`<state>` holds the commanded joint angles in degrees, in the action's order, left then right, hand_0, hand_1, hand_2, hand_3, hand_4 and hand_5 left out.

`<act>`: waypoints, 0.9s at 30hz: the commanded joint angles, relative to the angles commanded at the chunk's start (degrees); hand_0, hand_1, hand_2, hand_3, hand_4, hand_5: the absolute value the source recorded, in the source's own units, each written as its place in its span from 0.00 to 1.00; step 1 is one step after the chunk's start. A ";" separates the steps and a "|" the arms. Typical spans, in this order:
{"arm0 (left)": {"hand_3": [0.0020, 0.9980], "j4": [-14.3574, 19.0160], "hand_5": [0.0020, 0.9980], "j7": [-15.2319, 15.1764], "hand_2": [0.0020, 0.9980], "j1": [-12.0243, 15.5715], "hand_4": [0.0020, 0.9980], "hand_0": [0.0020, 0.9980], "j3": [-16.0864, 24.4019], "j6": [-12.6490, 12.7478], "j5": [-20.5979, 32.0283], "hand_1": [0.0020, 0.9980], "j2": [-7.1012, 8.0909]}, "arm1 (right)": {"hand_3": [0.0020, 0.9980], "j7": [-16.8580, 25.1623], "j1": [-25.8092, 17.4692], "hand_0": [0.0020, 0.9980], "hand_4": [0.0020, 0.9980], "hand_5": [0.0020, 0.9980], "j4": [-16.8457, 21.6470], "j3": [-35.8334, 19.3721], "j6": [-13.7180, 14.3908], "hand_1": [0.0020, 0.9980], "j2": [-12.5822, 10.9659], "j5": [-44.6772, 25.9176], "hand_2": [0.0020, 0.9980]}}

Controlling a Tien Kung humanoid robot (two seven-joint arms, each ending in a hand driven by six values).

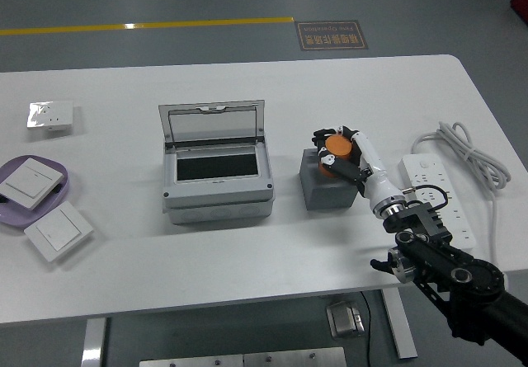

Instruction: Pick up the cylinder from the cube,place it in the box,flap close box

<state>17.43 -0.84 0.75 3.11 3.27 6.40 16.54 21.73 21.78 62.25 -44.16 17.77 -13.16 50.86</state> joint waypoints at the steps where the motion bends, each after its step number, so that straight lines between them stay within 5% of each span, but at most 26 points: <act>1: 0.64 0.00 0.25 -0.01 0.61 0.00 0.73 0.62 0.05 0.00 -0.04 0.63 0.01 | 0.48 0.01 0.02 0.72 0.00 0.00 0.08 -0.04 0.02 0.62 0.00 0.07 0.55; 13: 0.64 -0.01 0.25 -0.04 0.61 0.05 0.73 0.62 -0.16 0.07 0.23 0.63 0.01 | 0.39 0.77 0.09 0.70 0.07 0.00 3.86 -1.35 1.45 0.61 -0.78 0.64 0.53; 18: 0.64 -0.04 0.25 -0.03 0.61 0.07 0.73 0.62 -0.37 0.11 0.52 0.63 0.07 | 0.37 -0.04 -0.02 0.67 0.09 0.00 8.81 -0.88 2.75 0.59 -1.38 0.73 0.52; 20: 0.64 -0.03 0.25 -0.02 0.61 0.06 0.73 0.62 -0.45 0.10 0.61 0.63 0.05 | 0.37 -1.70 0.02 0.67 0.09 0.00 11.06 -0.32 1.75 0.59 -1.57 1.02 0.52; 21: 0.64 -0.03 0.26 0.00 0.61 0.06 0.73 0.62 -0.55 0.09 0.66 0.63 0.06 | 0.29 -2.78 0.11 0.57 0.09 0.00 12.26 0.03 0.95 0.47 -1.63 1.36 0.45; 26: 0.64 -0.04 0.26 0.06 0.61 0.10 0.73 0.62 -0.93 0.10 0.92 0.63 0.18 | 0.29 -5.50 1.45 0.57 0.09 0.00 18.12 2.92 -0.96 0.47 -1.58 1.25 0.45; 27: 0.64 -0.04 0.27 0.07 0.61 0.11 0.73 0.62 -0.98 0.11 0.95 0.63 0.22 | 0.17 -5.60 2.05 0.21 0.00 0.00 19.33 3.73 -0.77 0.20 -1.50 1.28 0.18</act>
<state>17.39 -0.77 0.86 2.12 3.38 7.34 16.76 16.14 23.82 81.58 -40.43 17.00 -14.66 52.14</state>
